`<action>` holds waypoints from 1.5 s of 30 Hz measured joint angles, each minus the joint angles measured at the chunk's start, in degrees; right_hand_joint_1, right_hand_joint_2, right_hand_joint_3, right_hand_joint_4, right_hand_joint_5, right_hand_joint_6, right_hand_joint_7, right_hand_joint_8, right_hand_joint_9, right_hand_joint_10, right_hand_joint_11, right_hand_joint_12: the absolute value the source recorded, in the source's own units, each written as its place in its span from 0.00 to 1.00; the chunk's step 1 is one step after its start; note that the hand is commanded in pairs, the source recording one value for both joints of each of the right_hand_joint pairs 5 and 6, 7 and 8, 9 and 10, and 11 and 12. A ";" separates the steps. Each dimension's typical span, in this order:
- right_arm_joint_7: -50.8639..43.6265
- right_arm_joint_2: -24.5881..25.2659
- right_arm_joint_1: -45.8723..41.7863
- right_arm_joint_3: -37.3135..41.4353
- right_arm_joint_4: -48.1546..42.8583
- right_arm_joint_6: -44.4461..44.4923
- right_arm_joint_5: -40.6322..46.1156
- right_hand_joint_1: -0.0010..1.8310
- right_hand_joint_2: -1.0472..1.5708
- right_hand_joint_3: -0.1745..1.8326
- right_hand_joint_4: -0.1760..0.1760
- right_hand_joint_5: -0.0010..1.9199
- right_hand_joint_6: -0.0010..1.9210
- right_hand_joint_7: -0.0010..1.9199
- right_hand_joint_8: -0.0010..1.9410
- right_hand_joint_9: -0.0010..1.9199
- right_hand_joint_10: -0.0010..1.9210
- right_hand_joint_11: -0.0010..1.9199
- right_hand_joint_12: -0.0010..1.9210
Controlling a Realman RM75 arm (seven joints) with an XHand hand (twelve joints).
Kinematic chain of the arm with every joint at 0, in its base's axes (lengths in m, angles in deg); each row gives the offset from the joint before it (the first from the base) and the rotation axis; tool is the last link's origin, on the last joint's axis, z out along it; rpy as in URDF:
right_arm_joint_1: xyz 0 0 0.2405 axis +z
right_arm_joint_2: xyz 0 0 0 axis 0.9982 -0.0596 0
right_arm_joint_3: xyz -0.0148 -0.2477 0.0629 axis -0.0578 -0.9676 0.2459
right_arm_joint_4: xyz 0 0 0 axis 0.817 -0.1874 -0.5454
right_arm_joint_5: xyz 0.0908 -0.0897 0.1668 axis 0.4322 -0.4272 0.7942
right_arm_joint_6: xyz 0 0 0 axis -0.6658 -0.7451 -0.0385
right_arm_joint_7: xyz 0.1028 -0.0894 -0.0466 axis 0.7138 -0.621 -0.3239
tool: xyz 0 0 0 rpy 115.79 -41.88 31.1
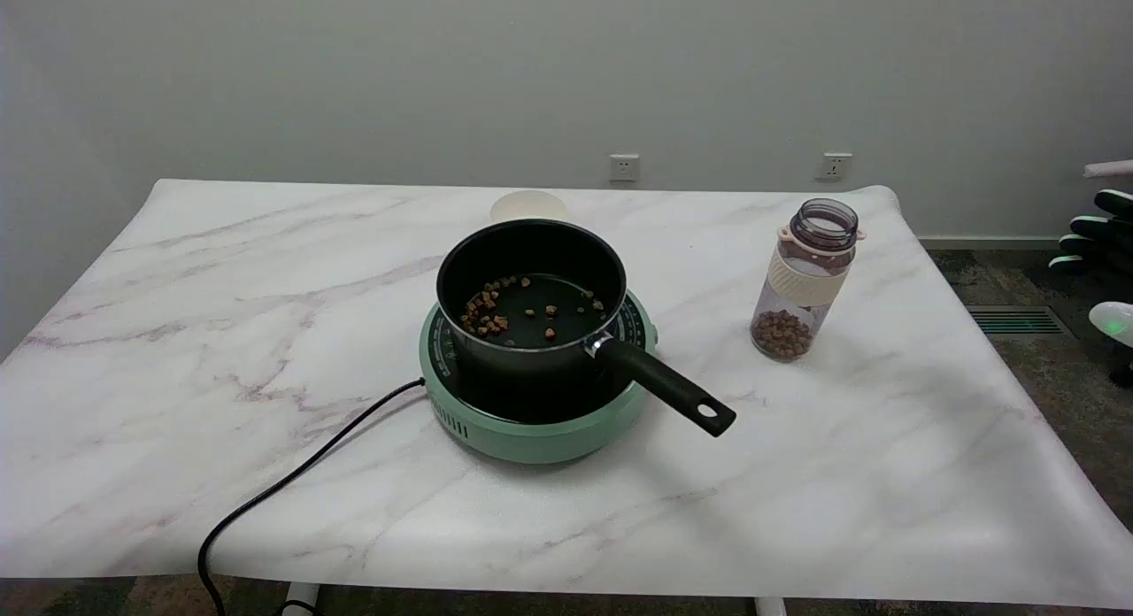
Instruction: Pick up the bottle.
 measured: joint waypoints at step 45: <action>-7.68 2.20 5.01 -4.95 -3.69 -6.54 -1.89 0.62 0.39 0.65 0.50 0.57 0.57 0.66 0.65 0.60 0.60 0.47 0.47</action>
